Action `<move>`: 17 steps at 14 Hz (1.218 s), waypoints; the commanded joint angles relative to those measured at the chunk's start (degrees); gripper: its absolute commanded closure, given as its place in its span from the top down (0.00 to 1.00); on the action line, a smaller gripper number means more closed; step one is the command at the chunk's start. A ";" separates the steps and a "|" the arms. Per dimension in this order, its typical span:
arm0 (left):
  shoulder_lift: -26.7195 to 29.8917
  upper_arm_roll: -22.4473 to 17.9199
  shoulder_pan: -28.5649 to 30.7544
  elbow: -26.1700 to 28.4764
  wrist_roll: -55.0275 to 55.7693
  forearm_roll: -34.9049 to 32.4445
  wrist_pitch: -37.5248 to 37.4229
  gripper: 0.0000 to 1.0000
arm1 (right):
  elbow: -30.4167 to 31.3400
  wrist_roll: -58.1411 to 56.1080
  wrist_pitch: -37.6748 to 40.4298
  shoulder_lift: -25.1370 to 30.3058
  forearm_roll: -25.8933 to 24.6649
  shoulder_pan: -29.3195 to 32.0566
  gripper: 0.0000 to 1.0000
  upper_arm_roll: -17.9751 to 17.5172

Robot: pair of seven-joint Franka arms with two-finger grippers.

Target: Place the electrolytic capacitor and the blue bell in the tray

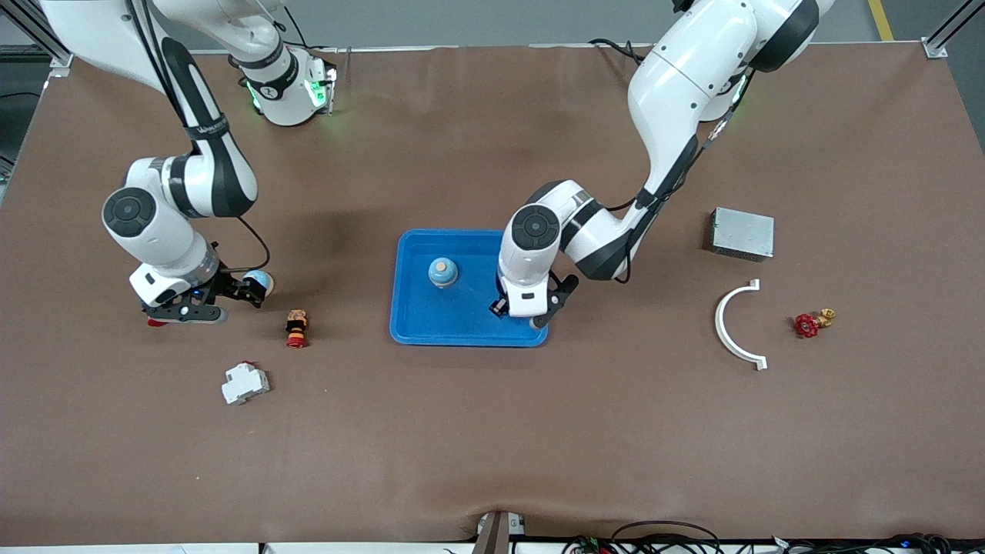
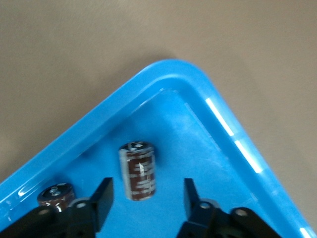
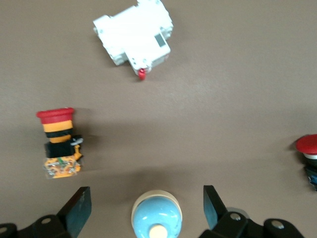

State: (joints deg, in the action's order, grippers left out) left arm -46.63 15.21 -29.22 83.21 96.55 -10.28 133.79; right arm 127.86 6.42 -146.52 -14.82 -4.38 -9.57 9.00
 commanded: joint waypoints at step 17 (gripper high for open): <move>31.67 0.53 29.02 -0.51 -59.67 -0.80 -28.04 1.00 | 11.10 -0.26 -13.08 -2.31 5.25 2.98 1.00 -2.24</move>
State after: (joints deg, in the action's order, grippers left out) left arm -19.25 15.08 -3.00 80.92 43.70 -11.22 108.49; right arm 137.84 6.44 -157.23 -16.45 -0.43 -7.39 7.94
